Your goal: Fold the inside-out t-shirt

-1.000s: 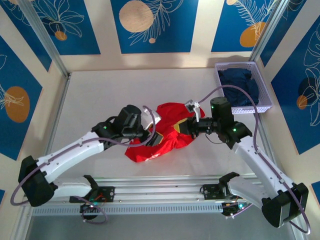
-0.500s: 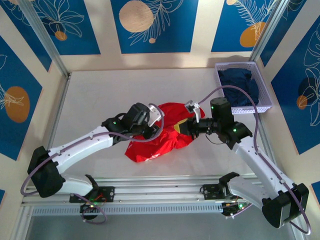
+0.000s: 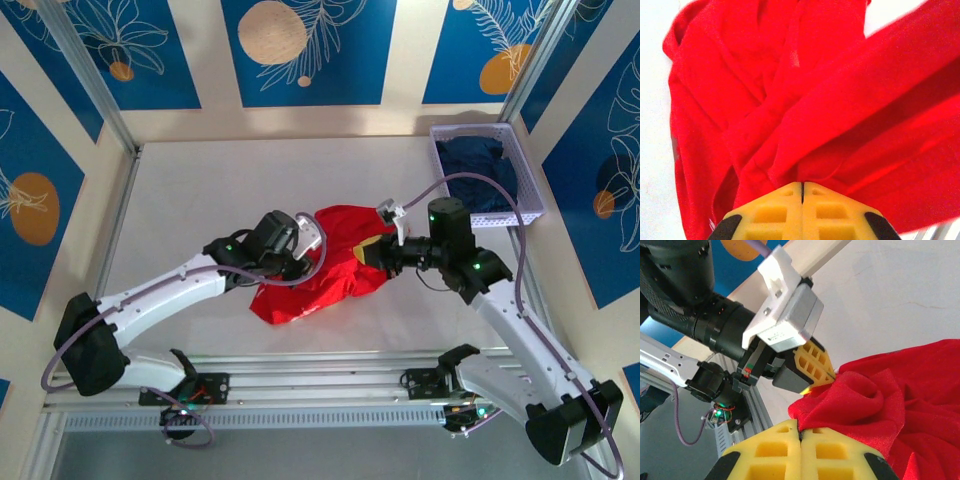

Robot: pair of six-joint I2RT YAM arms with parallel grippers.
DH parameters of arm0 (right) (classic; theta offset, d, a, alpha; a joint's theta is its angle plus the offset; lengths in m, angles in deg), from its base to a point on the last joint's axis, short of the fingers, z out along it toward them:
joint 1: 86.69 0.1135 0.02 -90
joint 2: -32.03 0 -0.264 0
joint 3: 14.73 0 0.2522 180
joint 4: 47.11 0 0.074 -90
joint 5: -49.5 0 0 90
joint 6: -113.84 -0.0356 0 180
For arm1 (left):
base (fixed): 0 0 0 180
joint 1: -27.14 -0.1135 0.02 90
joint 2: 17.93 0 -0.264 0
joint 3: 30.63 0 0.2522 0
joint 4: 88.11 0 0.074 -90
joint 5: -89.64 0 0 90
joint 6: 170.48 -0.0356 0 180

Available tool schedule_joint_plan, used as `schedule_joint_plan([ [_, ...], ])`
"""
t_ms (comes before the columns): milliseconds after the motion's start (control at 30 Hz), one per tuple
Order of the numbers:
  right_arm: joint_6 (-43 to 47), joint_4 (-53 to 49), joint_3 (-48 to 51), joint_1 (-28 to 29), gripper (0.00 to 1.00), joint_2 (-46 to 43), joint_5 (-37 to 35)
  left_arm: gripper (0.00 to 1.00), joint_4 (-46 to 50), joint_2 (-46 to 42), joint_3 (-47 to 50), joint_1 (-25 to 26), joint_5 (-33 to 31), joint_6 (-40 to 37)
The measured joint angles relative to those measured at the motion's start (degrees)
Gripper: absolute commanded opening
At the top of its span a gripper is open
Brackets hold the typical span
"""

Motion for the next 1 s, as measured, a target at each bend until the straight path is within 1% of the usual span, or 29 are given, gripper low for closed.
schedule_joint_plan([
  [167, -0.92, 0.20, 0.00, -0.57, 0.00, 0.02, -1.99, 0.00, -1.09, -2.03, 3.08, 0.00, 1.57, 1.99],
  [233, -1.79, 0.09, 0.00, -1.20, 0.00, 0.02, -4.07, 0.00, -3.21, -4.57, 6.27, 0.00, 3.56, 3.41],
  [400, -3.80, -0.70, 0.00, -2.40, 0.00, 0.39, -8.02, 0.00, -11.80, -10.67, 14.25, 0.00, 10.12, 6.78],
  [500, -4.22, -1.36, 0.00, -2.49, 0.00, 1.16, -9.57, 0.00, -16.04, -14.47, 17.73, 0.00, 10.93, 8.87],
  [600, -4.55, -1.97, 0.00, -2.54, 0.00, 2.23, -10.51, 0.00, -18.86, -19.43, 20.17, 0.00, 8.98, 10.78],
  [733, -4.55, -2.01, 0.00, -2.49, 0.00, 3.93, -10.54, 0.00, -21.42, -25.35, 21.24, 0.00, 4.35, 12.41],
  [900, -4.07, -1.51, 0.00, -1.57, 0.00, 5.55, -8.24, 0.00, -24.35, -30.45, 21.88, 0.00, -2.14, 13.88],
  [1000, -3.43, -1.14, 0.00, -0.13, 0.00, 6.71, -6.69, 0.00, -25.49, -32.92, 22.86, 0.00, -4.85, 14.29],
])
